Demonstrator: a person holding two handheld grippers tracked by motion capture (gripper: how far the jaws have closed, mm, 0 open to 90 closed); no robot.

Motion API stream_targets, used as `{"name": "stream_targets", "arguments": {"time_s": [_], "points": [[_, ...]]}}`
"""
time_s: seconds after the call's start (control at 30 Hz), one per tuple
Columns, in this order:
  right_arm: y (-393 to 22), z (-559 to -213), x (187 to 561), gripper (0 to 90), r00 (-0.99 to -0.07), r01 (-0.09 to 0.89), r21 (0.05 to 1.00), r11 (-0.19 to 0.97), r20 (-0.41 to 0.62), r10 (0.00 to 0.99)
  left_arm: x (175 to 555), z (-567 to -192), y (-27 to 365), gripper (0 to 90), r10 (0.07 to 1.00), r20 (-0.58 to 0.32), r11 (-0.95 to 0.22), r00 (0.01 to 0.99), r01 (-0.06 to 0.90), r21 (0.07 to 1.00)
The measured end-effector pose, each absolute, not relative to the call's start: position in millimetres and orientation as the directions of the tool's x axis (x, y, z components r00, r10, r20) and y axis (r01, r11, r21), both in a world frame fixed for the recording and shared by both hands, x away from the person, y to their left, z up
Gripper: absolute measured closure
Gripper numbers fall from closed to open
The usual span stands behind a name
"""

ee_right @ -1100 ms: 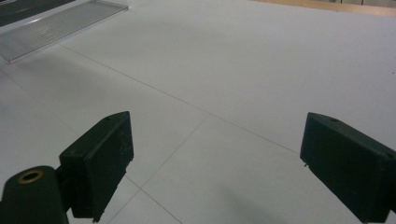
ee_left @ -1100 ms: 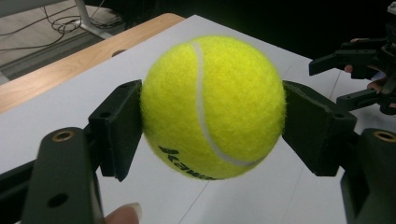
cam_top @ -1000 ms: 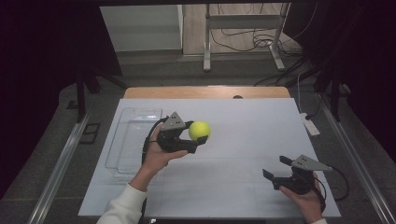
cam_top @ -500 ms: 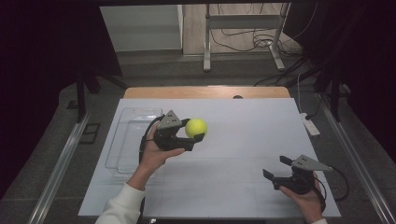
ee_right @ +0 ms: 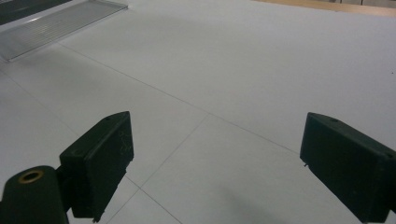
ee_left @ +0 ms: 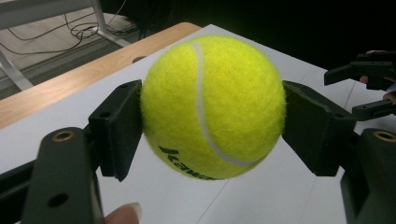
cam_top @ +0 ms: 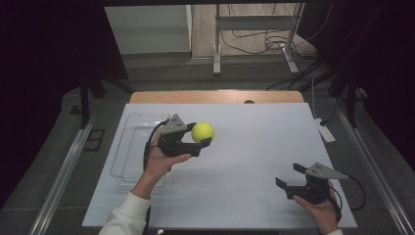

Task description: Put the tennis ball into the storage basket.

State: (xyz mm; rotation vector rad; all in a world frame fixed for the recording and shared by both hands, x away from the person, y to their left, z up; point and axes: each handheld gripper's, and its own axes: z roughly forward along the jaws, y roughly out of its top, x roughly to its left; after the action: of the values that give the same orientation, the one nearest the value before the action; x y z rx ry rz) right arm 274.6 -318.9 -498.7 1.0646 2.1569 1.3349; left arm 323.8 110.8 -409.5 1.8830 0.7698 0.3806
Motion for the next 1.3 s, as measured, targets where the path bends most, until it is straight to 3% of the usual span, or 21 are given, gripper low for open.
{"name": "stream_targets", "arguments": {"time_s": [1.3], "points": [[-319,-499,275,9.9,-0.637,0.398,0.880,0.261,0.060,0.768,327,-400,140,26.3,0.732,-0.065,-0.224,0.678,0.330,0.917]]}}
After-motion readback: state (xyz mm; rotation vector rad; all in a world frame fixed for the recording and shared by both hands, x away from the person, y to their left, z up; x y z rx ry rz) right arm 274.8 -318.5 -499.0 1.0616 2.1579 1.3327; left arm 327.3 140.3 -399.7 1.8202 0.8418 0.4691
